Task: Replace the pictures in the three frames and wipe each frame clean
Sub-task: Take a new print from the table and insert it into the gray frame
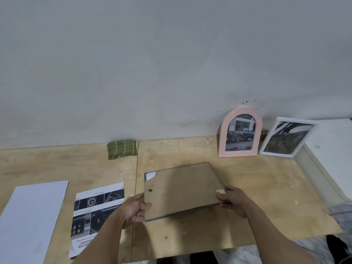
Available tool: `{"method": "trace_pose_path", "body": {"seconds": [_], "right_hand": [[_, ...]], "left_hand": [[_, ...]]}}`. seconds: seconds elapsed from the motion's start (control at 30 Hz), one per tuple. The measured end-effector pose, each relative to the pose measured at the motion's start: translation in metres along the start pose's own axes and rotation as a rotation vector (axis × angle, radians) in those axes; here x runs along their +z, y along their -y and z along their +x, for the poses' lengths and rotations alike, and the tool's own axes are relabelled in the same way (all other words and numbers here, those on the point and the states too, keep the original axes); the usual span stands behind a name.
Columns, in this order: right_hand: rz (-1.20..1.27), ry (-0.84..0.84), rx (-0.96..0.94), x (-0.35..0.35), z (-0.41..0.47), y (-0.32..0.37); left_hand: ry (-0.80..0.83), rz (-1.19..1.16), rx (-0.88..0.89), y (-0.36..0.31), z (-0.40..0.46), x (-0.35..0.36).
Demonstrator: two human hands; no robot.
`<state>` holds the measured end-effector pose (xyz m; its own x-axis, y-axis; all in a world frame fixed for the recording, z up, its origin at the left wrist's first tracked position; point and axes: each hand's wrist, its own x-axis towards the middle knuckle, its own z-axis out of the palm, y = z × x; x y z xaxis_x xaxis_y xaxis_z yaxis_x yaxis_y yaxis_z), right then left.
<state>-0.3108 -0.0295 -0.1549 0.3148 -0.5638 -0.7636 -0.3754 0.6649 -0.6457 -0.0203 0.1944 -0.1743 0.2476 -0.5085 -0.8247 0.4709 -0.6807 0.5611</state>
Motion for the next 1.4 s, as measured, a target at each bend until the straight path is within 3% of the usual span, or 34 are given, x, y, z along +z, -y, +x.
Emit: {"method": "trace_pose_path", "body": {"seconds": [0.27, 0.47, 0.8, 0.93, 1.1, 1.23, 1.4], "right_hand": [[-0.034, -0.049, -0.056, 0.011, -0.003, -0.004], [-0.085, 0.014, 0.003, 0.026, -0.003, -0.011], [-0.159, -0.162, 0.032, 0.037, -0.001, -0.011], [-0.326, -0.089, 0.095, 0.03, -0.005, -0.011], [-0.1, -0.161, 0.054, 0.025, 0.001, -0.013], [-0.134, -0.191, -0.018, 0.027, 0.003, -0.014], [-0.182, -0.09, -0.017, 0.021, -0.002, -0.001]], "left_hand": [[-0.112, -0.027, 0.04, -0.002, 0.002, 0.007], [-0.049, -0.073, 0.037, 0.003, -0.006, 0.027], [-0.14, -0.058, 0.13, 0.01, -0.006, 0.033], [-0.07, -0.087, 0.097, 0.012, -0.009, 0.022], [-0.019, -0.104, 0.108, 0.008, -0.013, 0.014], [-0.054, -0.153, 0.125, 0.003, -0.009, 0.013], [-0.167, -0.202, 0.169, 0.001, -0.005, 0.001]]}}
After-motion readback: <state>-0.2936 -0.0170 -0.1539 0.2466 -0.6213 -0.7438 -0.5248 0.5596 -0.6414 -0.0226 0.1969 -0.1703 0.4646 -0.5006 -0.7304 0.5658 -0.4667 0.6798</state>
